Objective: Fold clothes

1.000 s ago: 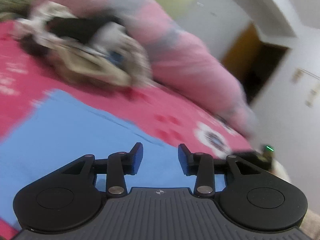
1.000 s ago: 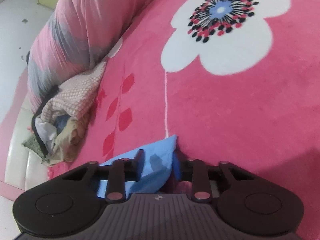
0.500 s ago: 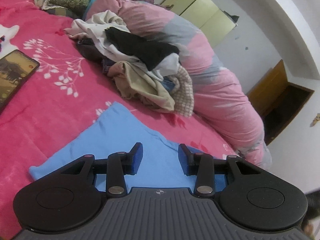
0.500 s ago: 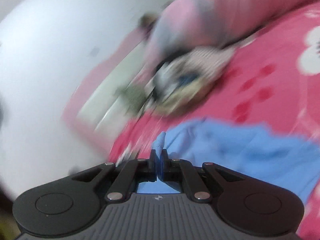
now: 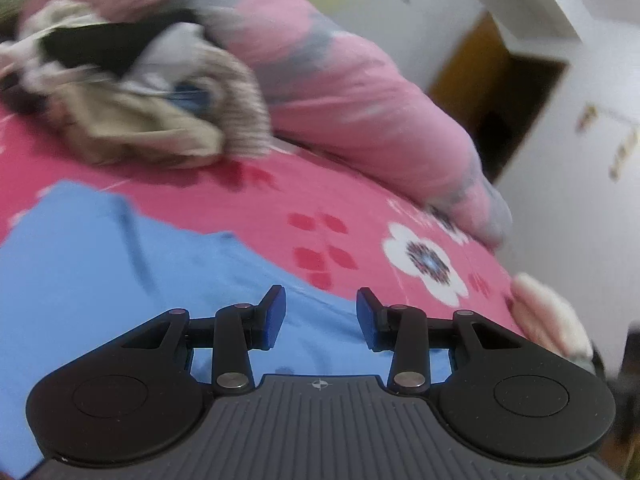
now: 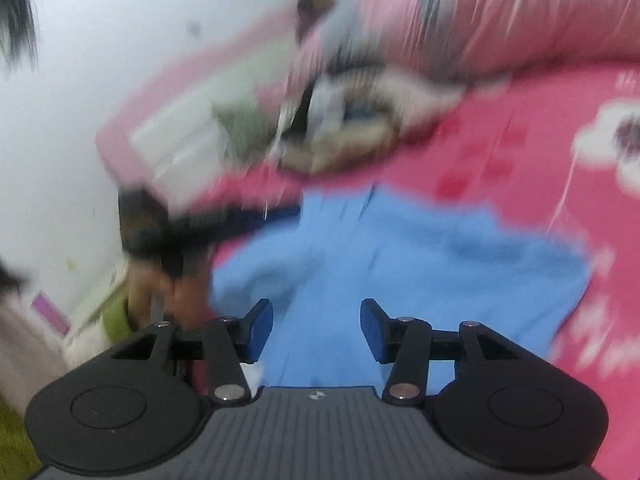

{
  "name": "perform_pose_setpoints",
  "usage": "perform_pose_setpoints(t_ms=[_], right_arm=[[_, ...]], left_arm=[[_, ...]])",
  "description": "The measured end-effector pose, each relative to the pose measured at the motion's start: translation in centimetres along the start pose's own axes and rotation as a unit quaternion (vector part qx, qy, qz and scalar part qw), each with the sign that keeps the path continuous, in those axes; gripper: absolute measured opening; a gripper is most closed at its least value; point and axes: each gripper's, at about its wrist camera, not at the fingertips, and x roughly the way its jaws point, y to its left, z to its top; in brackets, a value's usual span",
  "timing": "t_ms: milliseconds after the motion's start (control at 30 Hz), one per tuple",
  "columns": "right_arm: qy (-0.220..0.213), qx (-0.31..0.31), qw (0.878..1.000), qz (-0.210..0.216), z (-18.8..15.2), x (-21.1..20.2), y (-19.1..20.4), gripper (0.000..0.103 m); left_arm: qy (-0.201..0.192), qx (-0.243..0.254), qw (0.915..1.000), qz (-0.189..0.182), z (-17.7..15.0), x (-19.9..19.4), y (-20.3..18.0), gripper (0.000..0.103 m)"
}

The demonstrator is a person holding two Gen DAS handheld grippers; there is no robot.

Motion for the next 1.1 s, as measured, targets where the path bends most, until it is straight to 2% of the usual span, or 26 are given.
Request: perform_pose_setpoints(t_ms=[67,167,333,367,400,433,600,667,733,833,900,1000,1100], right_arm=[[-0.015,-0.013,0.999,-0.038,1.8,0.5,-1.6,0.051],[0.009,-0.041,0.996,-0.081,4.1,4.3,-4.5,0.05],[0.086,-0.004,0.993,-0.077,6.4,11.9,-10.4,0.048],[0.105,0.001,0.992,-0.07,6.2,12.5,-11.1,0.031],[0.123,0.006,0.99,-0.063,6.0,13.0,-11.8,0.004],[0.128,0.007,0.99,-0.056,6.0,13.2,-12.2,0.004],[0.055,-0.009,0.998,-0.038,7.1,11.9,-11.9,0.004],[0.046,-0.008,0.998,-0.048,6.8,12.5,-12.5,0.004],[0.058,0.008,0.996,-0.071,6.2,13.9,-13.9,0.004],[0.053,0.056,0.995,-0.07,5.4,14.2,-15.6,0.005],[0.032,0.095,0.992,-0.072,5.8,13.1,-16.2,0.016],[-0.029,0.157,0.984,-0.078,6.2,9.5,-17.3,0.026],[-0.047,0.217,0.972,-0.079,5.4,5.3,-18.0,0.027]], left_arm=[[0.007,0.022,0.9997,-0.012,-0.2,1.2,-1.1,0.039],[0.025,0.041,0.9985,-0.028,-0.9,2.8,-2.3,0.039],[0.065,0.064,0.995,-0.041,-1.6,5.8,-3.6,0.039],[0.07,0.074,0.994,-0.04,-1.6,6.4,-3.9,0.039],[0.075,0.083,0.993,-0.038,-1.7,6.9,-4.2,0.039],[0.079,0.091,0.9922,-0.034,-1.8,7.4,-4.4,0.039],[0.09,0.094,0.9912,-0.022,-1.7,9.1,-4.4,0.039],[0.098,0.093,0.9908,-0.014,-1.7,9.8,-4.3,0.039],[0.108,0.095,0.9896,0.002,-2.1,10.5,-4.0,0.039],[0.115,0.097,0.9884,0.013,-2.3,10.7,-3.9,0.039],[0.114,0.098,0.9885,0.016,-2.2,10.6,-3.9,0.039],[0.106,0.1,0.9892,0.015,-1.7,10.3,-4.2,0.039],[0.102,0.109,0.9889,0.008,-1.4,10.5,-5.0,0.039]])
